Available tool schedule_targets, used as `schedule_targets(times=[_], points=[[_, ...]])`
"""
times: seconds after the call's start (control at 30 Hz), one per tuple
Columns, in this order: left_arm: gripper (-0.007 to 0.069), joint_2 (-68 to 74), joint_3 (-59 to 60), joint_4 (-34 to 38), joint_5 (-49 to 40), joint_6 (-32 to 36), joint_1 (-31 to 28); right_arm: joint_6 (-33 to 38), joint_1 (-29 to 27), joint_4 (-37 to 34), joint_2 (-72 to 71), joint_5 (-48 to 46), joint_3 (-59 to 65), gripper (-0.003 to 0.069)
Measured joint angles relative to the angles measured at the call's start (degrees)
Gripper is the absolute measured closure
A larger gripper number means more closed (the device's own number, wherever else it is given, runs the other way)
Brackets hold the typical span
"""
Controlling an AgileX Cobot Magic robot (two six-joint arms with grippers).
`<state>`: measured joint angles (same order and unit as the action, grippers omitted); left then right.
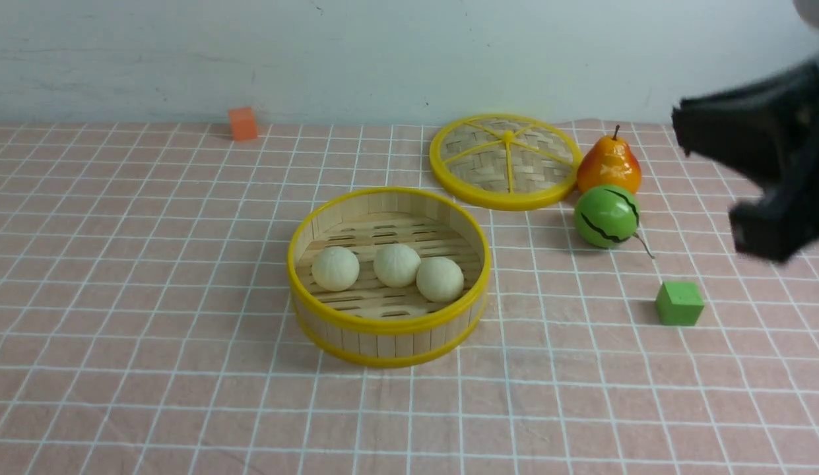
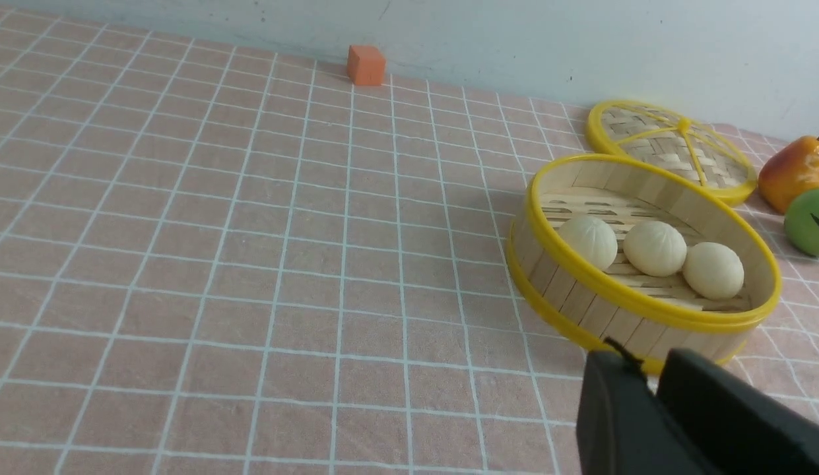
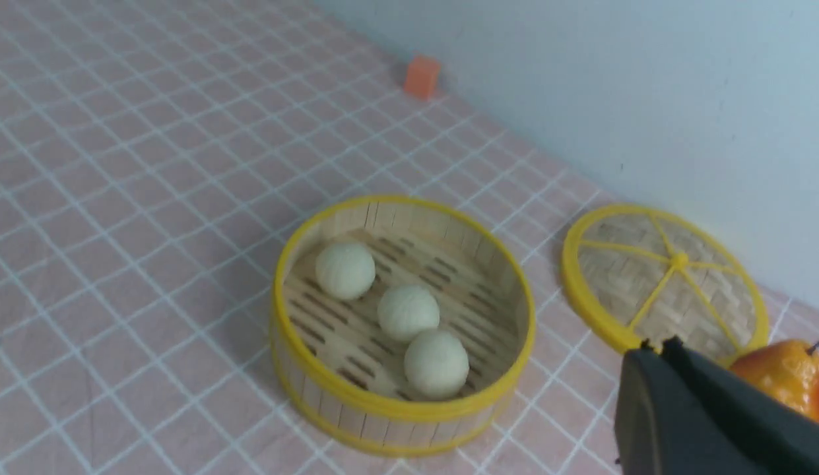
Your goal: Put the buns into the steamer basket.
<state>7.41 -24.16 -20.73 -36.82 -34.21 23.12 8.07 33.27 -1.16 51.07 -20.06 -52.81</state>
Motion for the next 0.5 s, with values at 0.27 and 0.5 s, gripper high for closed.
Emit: schedule_targets(times=[0.27,0.5], points=[[0.0519,0.0,0.0,0.0,0.0,0.0,0.0,-3.0,0.0,0.4,-19.6,31.1,30.9,0.0661],[0.0512,0.0,0.0,0.0,-0.1,0.0,0.0,-3.1,0.0,0.4,-20.7,25.3,41.2,0.0657]])
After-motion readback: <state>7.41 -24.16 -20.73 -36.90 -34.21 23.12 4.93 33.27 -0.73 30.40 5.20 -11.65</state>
